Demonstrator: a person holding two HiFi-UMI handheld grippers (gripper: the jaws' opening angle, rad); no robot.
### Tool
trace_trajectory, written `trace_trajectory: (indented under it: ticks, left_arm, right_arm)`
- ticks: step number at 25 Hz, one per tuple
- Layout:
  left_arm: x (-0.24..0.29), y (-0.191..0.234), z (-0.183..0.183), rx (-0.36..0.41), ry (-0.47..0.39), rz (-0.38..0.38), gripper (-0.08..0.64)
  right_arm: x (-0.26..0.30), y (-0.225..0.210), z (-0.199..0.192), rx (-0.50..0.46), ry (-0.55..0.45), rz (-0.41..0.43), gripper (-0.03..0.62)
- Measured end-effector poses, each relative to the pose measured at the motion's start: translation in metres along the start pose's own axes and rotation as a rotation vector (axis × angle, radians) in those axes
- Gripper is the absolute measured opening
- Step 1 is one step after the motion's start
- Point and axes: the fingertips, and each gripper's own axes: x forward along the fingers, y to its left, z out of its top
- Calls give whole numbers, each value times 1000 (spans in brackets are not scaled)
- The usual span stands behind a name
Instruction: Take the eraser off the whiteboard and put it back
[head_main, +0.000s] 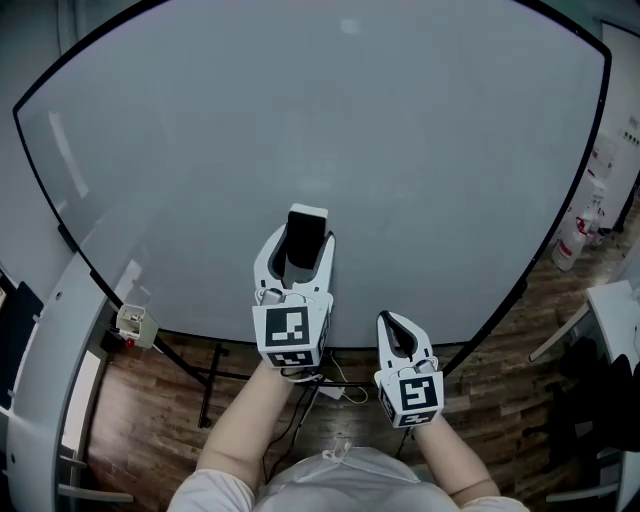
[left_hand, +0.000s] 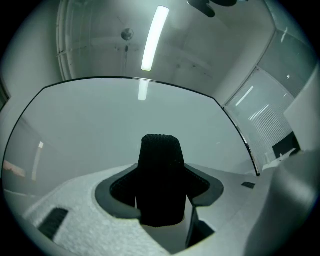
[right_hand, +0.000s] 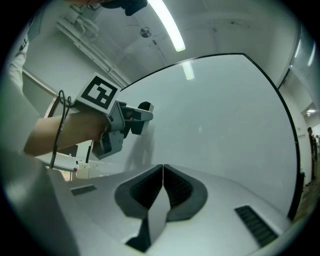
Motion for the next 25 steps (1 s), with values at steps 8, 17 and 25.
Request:
trace_trajectory:
  ticks: [8, 17, 25]
  left_arm:
    - [13, 3, -14, -13, 22, 41, 264]
    - [16, -2, -14, 39, -7, 92, 264]
    - [13, -5, -12, 6, -18, 62, 301]
  right_arm:
    - [6, -6, -3, 7, 4, -4, 26]
    - [10, -7, -9, 25, 19, 4, 26]
    - [10, -6, -10, 32, 19, 5, 26]
